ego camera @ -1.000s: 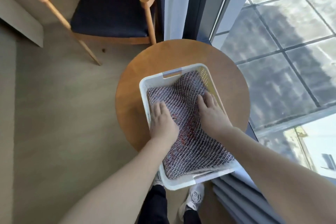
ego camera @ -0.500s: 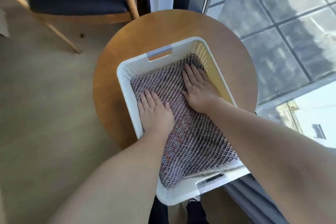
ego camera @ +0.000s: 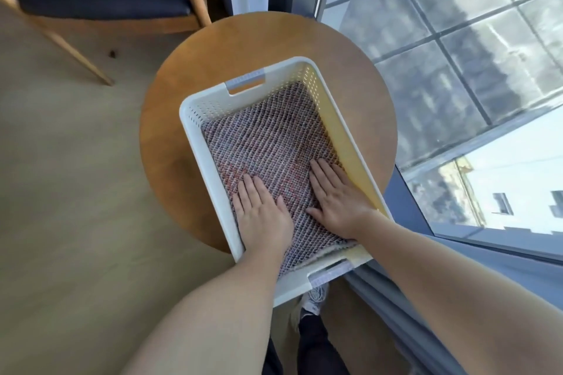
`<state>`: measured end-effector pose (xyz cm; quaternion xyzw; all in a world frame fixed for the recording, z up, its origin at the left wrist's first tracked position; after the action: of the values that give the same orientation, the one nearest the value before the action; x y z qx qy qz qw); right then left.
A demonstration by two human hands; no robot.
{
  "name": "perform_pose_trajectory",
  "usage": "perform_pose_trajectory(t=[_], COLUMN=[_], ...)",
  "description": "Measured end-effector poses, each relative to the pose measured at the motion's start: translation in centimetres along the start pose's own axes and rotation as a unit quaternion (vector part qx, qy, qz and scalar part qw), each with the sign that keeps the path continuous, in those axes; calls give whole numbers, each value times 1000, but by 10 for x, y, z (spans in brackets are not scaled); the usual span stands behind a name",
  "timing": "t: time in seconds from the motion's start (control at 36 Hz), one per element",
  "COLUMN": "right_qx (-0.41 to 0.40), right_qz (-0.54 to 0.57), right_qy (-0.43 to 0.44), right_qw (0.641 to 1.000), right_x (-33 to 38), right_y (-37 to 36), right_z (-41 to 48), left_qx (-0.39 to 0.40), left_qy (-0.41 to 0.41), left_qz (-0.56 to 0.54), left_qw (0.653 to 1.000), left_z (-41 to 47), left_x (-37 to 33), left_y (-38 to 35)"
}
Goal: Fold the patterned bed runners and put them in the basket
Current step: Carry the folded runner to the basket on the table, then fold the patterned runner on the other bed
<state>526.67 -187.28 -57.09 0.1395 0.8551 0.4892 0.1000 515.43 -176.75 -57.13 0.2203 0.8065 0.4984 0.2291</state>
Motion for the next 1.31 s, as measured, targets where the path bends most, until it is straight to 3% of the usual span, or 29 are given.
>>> perform_pose_trajectory(t=[0.14, 0.28, 0.39, 0.47, 0.61, 0.75, 0.92, 1.06, 1.17, 1.31], right_qx=[27, 52, -16, -82, -198, -258, -262, -251, -232, -184], right_qz=[-10, 63, 132, 179, 242, 293, 366, 360, 355, 332], right_qy=[3, -4, -21, -55, -80, -65, -20, 48, 138, 235], right_qw=[1000, 997, 991, 979, 947, 918, 893, 897, 895, 895], right_x=[-4, 4, 2, -6, -9, 10, 45, 88, 142, 233], right_y=[-15, 12, 80, 139, 229, 294, 337, 358, 369, 356], right_z=[10, -7, -30, -50, -83, -105, -117, -136, -148, -174], left_qx=[14, 94, 106, 59, -36, -111, -190, -257, -324, -323], left_qy=[3, 0, -82, -131, -135, -113, -69, -27, 55, 170], left_qz=[-28, -85, -112, -124, -125, -173, -248, -290, -309, -307], left_qw=[1000, 992, 985, 982, 982, 972, 948, 922, 893, 879], left_z=[9, 3, 0, -7, -24, -58, -118, -194, -263, -369], left_x=[-2, -4, -10, 4, 48, 77, 122, 163, 202, 246], left_y=[-6, 10, 72, 134, 226, 290, 336, 332, 316, 278])
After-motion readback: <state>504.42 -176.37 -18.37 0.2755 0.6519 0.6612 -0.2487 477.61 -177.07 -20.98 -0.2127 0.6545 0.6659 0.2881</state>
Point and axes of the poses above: each hand's wrist, its own z-axis towards the middle knuckle, its own y-axis out of the back of the hand, x = y × z, the point moved 7 cm from there along z, towards the middle knuckle, and after that the axes turned 2 degrees about -z, right-handed, at the moved point
